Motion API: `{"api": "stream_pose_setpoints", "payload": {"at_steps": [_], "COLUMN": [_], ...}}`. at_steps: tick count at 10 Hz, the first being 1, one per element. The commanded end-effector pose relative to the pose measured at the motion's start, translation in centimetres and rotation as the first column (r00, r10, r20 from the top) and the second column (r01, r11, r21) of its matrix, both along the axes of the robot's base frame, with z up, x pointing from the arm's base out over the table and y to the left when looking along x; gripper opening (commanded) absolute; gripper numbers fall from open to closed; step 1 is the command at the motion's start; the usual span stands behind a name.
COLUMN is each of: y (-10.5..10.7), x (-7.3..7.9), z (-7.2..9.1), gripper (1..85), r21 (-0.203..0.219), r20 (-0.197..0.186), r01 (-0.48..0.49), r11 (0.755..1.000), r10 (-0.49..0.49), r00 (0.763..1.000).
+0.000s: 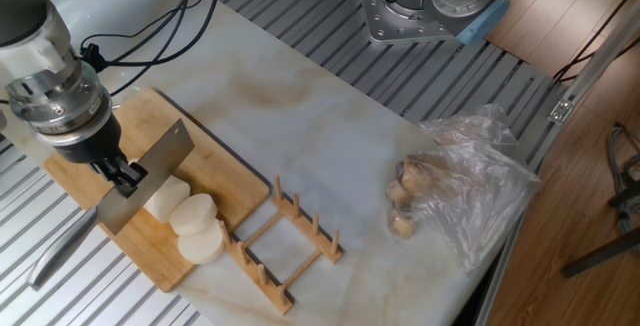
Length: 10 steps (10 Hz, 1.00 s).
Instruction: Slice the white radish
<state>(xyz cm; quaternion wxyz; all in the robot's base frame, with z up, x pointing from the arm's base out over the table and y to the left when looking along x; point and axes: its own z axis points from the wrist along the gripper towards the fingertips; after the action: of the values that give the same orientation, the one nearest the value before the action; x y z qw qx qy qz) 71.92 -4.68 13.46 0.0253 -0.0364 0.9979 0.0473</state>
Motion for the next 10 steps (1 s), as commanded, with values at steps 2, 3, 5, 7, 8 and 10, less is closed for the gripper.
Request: {"api": "stream_pose_setpoints", "payload": {"at_steps": [2, 3, 5, 7, 8, 10], "y": [0.9, 0.9, 0.3, -0.3, -0.5, 0.0], "x": [-0.4, -0.5, -0.7, -0.8, -0.9, -1.4], "z": [0.1, 0.1, 0.5, 1.2, 1.6, 1.4], "gripper": [1.3, 1.3, 1.3, 1.3, 1.3, 1.3], "r21": [-0.020, -0.039, -0.052, -0.059, -0.062, -0.036], "r20": [0.008, 0.012, 0.013, 0.010, 0.009, 0.001], "r01": [0.027, 0.028, 0.011, -0.002, -0.008, -0.027], "r11": [0.999, 0.999, 0.999, 0.998, 0.998, 0.999], "r10": [-0.027, -0.027, -0.010, 0.002, 0.009, 0.027], "r00": [1.000, 1.000, 1.000, 1.000, 1.000, 1.000]}}
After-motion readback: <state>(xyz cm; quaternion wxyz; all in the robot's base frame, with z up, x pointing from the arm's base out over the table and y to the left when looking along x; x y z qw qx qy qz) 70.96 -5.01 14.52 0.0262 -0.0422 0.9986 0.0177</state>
